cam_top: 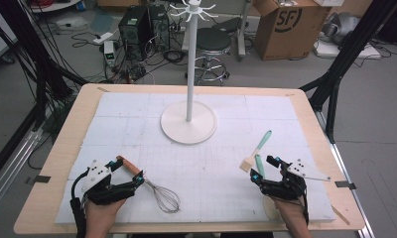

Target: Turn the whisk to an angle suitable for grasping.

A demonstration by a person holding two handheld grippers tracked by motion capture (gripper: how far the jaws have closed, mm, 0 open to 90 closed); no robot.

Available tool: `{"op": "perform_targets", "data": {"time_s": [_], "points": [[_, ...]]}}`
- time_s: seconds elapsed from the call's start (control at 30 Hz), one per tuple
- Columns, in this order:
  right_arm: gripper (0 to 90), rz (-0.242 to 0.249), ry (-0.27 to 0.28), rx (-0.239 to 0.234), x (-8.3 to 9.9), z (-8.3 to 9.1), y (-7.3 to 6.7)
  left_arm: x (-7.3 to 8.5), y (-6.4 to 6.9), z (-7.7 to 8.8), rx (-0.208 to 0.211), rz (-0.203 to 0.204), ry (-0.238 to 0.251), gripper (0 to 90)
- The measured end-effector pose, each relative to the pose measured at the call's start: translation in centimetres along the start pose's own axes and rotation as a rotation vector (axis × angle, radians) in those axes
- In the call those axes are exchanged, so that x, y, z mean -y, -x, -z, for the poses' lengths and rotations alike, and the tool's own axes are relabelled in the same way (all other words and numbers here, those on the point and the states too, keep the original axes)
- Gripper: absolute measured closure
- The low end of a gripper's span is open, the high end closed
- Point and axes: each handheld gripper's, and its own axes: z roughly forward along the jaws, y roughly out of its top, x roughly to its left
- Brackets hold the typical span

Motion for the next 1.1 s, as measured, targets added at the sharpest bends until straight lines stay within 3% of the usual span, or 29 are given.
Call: {"op": "perform_targets", "data": {"time_s": [0.33, 0.43, 0.53, 0.77, 0.93, 1.0, 1.07, 1.1], "points": [[14.6, 0.007, 0.005, -0.003, 0.0, 0.0, 0.0, 0.1, 0.0, 0.2, -0.015, -0.008, 0.000, 20.1], [14.6, 0.007, 0.009, -0.004, 0.0, 0.0, -0.1, 0.1, 0.0, 0.1, -0.006, -0.023, -0.007, 39.7], [14.6, 0.016, 0.007, 0.003, 0.0, 0.1, -0.1, 0.2, -0.1, -0.2, 0.008, -0.010, -0.023, 54.3], [14.6, 0.015, 0.011, 0.010, 0.0, 0.1, 0.0, 0.1, -0.8, 0.4, -0.010, 0.003, -0.050, 88.1], [14.6, 0.009, 0.012, 0.019, -0.1, 0.1, 0.3, 0.3, -1.9, 0.1, -0.035, 0.020, -0.111, 90.0], [14.6, 0.006, 0.017, 0.025, -0.1, 0.2, 0.5, 0.3, -2.3, 0.2, -0.063, 0.030, -0.127, 90.0], [14.6, 0.002, 0.016, 0.033, -0.1, 0.3, 0.6, 0.4, -2.7, 0.2, -0.075, 0.045, -0.142, 90.0], [14.6, 0.008, 0.016, 0.039, -0.1, 0.3, 0.7, 0.7, -3.4, 0.2, -0.091, 0.072, -0.162, 90.0]]}}
